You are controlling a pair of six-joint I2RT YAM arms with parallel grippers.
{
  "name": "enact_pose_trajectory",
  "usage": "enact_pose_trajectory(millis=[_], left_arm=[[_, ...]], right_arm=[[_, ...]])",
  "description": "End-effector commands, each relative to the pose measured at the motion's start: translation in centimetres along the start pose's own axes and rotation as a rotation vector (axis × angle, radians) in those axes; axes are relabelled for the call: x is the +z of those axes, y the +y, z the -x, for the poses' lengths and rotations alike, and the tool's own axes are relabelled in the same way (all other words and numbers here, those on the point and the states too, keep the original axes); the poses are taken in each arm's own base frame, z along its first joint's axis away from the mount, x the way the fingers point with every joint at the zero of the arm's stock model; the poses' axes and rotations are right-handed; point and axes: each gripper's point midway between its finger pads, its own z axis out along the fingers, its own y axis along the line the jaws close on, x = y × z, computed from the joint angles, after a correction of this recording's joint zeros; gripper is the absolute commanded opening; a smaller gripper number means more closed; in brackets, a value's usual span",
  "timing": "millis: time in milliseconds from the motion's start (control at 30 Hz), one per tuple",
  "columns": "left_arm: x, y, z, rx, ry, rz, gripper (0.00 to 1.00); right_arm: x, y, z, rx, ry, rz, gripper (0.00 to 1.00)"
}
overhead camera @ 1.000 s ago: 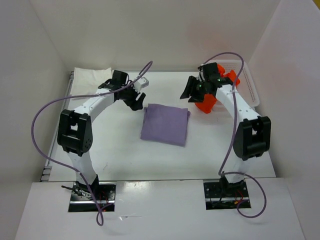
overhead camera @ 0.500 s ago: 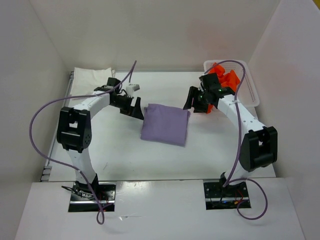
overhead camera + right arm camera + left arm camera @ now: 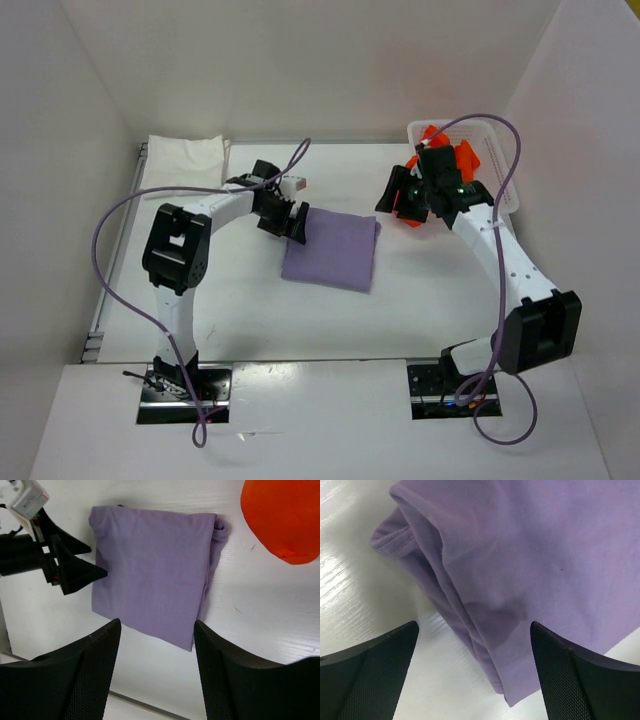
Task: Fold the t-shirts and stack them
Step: Put the neatly folded tshirt into the corner of the board with the left arm
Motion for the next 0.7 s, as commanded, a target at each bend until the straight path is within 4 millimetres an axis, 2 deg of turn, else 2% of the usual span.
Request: enact_pose_trajectory(millis=[0,100,200,233,267,367,400,433,467,533,600,633,667], left_arm=[[3.5,0.5,-6.0,-0.099,0.197,-0.042,1.00],[4.0,-1.9,-6.0,-0.086,0.207,-0.135,0.97],[4.2,-3.8,-6.5,-0.078,0.225,-0.201,0.71],[4.2,-3.9,-6.5,-0.067,0.223,-0.211,0.63],[4.5,-3.8,-6.9,-0.073,0.234,-0.211,0.50],[5.1,-3.4,-7.1,-0.061,0.249,-0.213,0.28],[5.1,-3.4,-7.1,-0.061,0.249,-0.213,0.11],[5.0,-3.4,-6.8,-0.048,0.240,-0.215,0.04],[4.5,-3.3,-6.2,-0.035,0.222,-0.197,0.00],[3.0,-3.2,-3.9,0.044,0.160,-0.159,0.00],[1.6,-1.1,-1.7,0.166,0.096,-0.013,0.00],[-0.2,-0.6,0.0,0.224,0.037,0.055,0.00],[-1.3,2.2,1.4,0.291,-0.003,0.203,0.00]], right_arm=[[-1.9,0.3,0.4,0.033,-0.059,-0.009,0.66],[-2.5,0.5,1.1,0.032,-0.075,-0.014,0.66],[-3.5,0.8,2.3,0.030,-0.107,-0.024,0.66],[-3.9,0.9,2.8,0.021,-0.121,-0.028,0.66],[-3.9,0.9,2.8,0.021,-0.121,-0.028,0.66],[-4.4,1.3,3.4,0.018,-0.140,-0.018,0.66],[-4.4,1.3,3.4,0.018,-0.140,-0.018,0.66],[-4.7,1.5,3.5,0.017,-0.149,-0.013,0.66],[-4.7,1.3,3.6,0.018,-0.154,-0.022,0.66],[-4.8,1.0,3.5,0.019,-0.152,-0.036,0.66],[-4.6,0.7,3.3,0.021,-0.149,-0.049,0.66],[-4.5,0.8,3.5,0.020,-0.157,-0.045,0.66],[-4.5,0.8,3.5,0.020,-0.157,-0.045,0.66]])
